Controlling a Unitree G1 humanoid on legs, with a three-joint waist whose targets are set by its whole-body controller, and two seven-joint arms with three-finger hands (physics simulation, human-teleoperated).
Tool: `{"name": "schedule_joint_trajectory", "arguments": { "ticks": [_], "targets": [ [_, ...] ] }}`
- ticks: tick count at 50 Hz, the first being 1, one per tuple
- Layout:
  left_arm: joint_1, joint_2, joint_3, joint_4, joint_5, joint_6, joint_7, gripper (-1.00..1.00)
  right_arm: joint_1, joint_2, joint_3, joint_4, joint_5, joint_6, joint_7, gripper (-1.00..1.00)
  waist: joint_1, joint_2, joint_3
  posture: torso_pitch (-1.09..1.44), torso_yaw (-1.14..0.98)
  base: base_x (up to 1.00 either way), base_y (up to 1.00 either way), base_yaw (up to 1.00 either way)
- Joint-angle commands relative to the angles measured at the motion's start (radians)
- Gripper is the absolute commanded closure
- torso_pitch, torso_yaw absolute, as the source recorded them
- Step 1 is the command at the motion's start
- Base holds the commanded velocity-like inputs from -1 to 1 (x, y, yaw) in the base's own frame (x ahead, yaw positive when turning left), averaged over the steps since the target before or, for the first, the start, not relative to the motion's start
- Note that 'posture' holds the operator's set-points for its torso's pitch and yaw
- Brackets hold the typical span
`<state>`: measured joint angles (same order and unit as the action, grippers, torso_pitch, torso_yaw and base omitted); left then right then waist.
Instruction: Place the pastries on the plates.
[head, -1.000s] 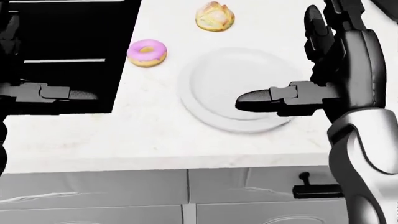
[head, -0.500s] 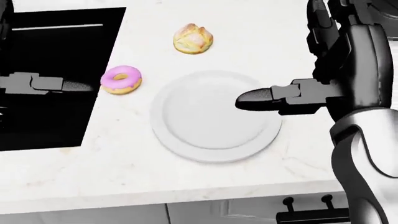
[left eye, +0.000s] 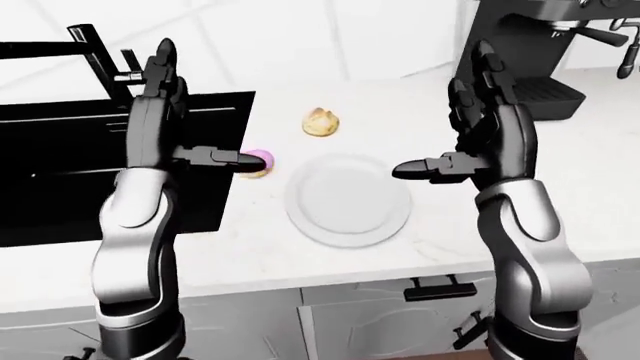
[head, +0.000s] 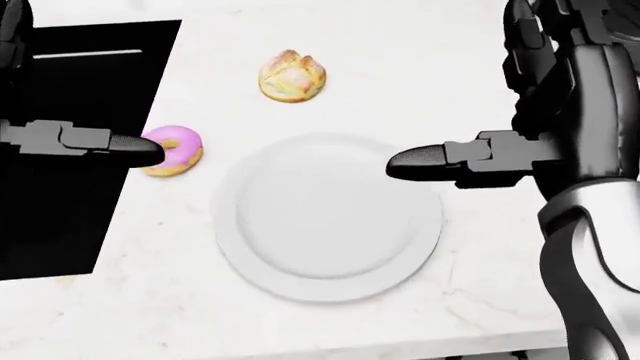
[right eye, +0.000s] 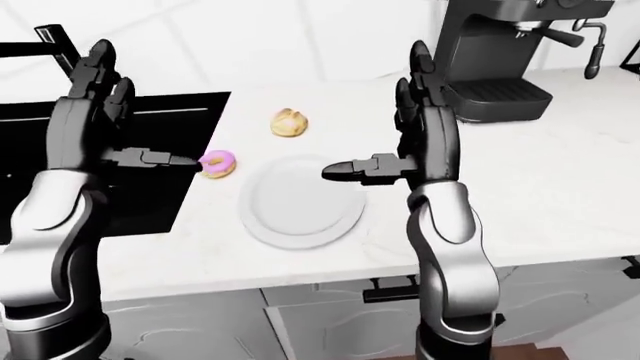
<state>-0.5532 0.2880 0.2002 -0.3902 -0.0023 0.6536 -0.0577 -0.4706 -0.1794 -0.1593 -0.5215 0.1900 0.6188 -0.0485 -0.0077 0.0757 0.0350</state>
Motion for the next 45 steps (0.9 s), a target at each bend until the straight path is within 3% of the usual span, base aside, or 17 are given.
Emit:
{"name": "schedule_joint_trajectory", "arguments": {
  "ticks": [1,2,3,4,6,9,12,13,18,19,21,23,24,26,32,39,45],
  "targets": [
    [-0.024,0.011,0.013,-0.025,0.005,-0.017,0.004,-1.0,-0.018,-0.002,0.0,-0.023,0.004,-0.026,0.003,-1.0,-0.001,0.02,-0.02,0.0,0.0,0.1,0.0,0.0],
    [-0.024,0.012,0.013,-0.027,0.005,-0.015,0.004,-1.0,-0.019,-0.002,-0.001,-0.022,0.005,-0.026,0.004,-1.0,0.01,-0.019,-0.019,0.0,0.0,0.1,0.0,0.0],
    [-0.024,0.012,0.013,-0.028,0.006,-0.013,0.003,-1.0,-0.02,-0.003,0.0,-0.021,0.005,-0.026,0.004,-1.0,0.003,-0.003,-0.019,0.0,0.0,0.11,0.0,0.0],
    [-0.026,0.013,0.013,-0.029,0.006,-0.01,0.002,-1.0,-0.022,-0.003,0.0,-0.019,0.006,-0.028,0.004,-1.0,0.008,-0.007,-0.017,0.0,0.0,0.11,0.0,0.0],
    [-0.03,0.014,0.012,-0.025,0.007,-0.012,0.001,-1.0,-0.023,-0.003,0.0,-0.018,0.007,-0.027,0.003,-1.0,0.009,-0.022,-0.024,0.0,0.0,0.1,0.0,0.0],
    [-0.033,0.015,0.013,-0.02,0.007,-0.014,0.0,-1.0,-0.027,-0.007,0.0,-0.012,-0.002,-0.024,-0.005,-1.0,0.016,-0.054,-0.003,0.0,0.0,0.02,0.0,0.0],
    [-0.03,0.014,0.015,-0.024,0.005,-0.013,-0.001,-1.0,-0.026,-0.006,0.002,-0.017,-0.003,-0.019,-0.005,-1.0,0.03,-0.123,-0.012,0.0,0.0,0.0,0.0,0.0],
    [-0.029,0.015,0.016,-0.025,0.004,-0.014,-0.001,-1.0,-0.027,-0.006,0.001,-0.022,-0.001,-0.017,-0.004,-1.0,0.03,-0.097,-0.003,0.0,0.0,0.0,0.0,0.0],
    [-0.025,0.007,0.011,-0.013,0.004,-0.03,0.001,-1.0,-0.014,-0.004,0.0,-0.029,-0.002,-0.018,-0.001,-1.0,0.019,-0.079,-0.021,0.0,0.0,0.0,0.0,0.0],
    [-0.024,0.008,0.009,-0.011,0.006,-0.032,0.0,-1.0,-0.012,-0.003,0.0,-0.025,-0.004,-0.022,-0.001,-1.0,0.017,-0.075,-0.044,0.0,0.0,0.08,0.0,0.0],
    [-0.026,0.009,0.01,-0.011,0.007,-0.03,0.0,-1.0,-0.01,0.003,-0.003,-0.023,0.003,-0.025,-0.003,-1.0,0.012,-0.064,-0.023,0.0,0.0,0.1,0.0,0.0],
    [-0.031,0.01,0.008,-0.009,0.009,-0.028,-0.001,-1.0,-0.007,0.002,-0.005,-0.019,0.004,-0.03,-0.003,-1.0,0.009,-0.054,-0.02,0.0,0.0,0.11,0.0,0.0],
    [-0.04,0.012,0.007,-0.004,0.01,-0.026,-0.002,-1.0,-0.006,0.0,-0.005,-0.015,0.001,-0.03,-0.007,-1.0,0.006,-0.053,0.002,0.0,0.0,0.03,0.0,0.0],
    [-0.066,0.016,0.001,0.012,0.011,-0.024,-0.003,-1.0,0.001,-0.001,-0.004,-0.021,0.001,-0.036,-0.004,-1.0,0.004,-0.061,-0.027,0.0,0.0,0.0,0.0,0.0],
    [-0.136,0.025,-0.017,0.089,0.023,-0.029,-0.018,-1.0,0.006,-0.002,-0.009,-0.021,0.009,-0.046,-0.007,-1.0,0.008,-0.073,-0.032,0.0,0.0,0.0,0.0,0.0],
    [-0.383,0.052,-0.057,0.473,0.05,-0.184,-0.079,-1.0,0.006,-0.011,-0.019,-0.038,0.018,-0.026,-0.009,-1.0,0.016,-0.084,-0.026,0.0,0.0,0.0,0.0,0.0],
    [-0.676,0.043,-0.095,1.008,0.089,-0.458,-0.136,-1.0,0.003,-0.02,-0.031,-0.06,0.032,-0.006,-0.013,-1.0,0.021,-0.093,-0.027,0.0,0.0,0.0,0.0,0.0]
  ]
}}
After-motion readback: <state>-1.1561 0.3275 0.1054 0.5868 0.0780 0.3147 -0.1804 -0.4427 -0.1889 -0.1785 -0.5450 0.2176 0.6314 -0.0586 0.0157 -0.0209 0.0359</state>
